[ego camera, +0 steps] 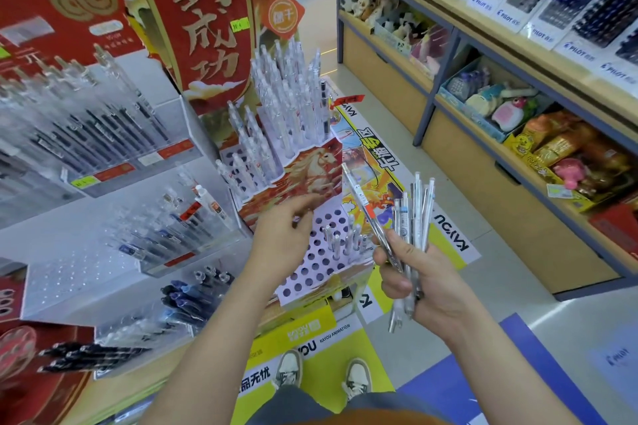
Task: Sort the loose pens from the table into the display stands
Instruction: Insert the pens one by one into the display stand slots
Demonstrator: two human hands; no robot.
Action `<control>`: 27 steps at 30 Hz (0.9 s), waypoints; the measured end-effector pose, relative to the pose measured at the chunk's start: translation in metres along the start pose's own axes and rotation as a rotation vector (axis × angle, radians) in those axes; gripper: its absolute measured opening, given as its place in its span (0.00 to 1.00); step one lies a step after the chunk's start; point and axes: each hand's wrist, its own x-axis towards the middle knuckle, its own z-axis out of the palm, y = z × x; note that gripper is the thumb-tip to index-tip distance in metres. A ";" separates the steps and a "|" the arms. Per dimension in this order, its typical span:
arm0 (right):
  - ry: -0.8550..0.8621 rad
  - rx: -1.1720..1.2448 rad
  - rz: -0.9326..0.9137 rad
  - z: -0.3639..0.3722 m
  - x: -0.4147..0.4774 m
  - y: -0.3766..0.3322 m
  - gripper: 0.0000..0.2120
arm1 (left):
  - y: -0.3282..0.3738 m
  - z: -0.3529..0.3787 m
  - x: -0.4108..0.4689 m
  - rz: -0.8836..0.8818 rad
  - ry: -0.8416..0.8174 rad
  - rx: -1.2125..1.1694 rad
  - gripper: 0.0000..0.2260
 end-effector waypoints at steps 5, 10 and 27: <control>-0.095 -0.097 -0.023 0.004 0.001 0.001 0.24 | 0.051 -0.011 -0.022 -0.112 -0.087 -0.784 0.10; -0.102 -0.155 -0.014 0.016 -0.001 0.001 0.27 | 0.053 -0.019 -0.036 -0.060 0.021 -0.713 0.05; -0.217 -0.484 0.017 0.180 0.022 0.073 0.05 | -0.054 -0.277 -0.119 0.121 0.762 -0.245 0.07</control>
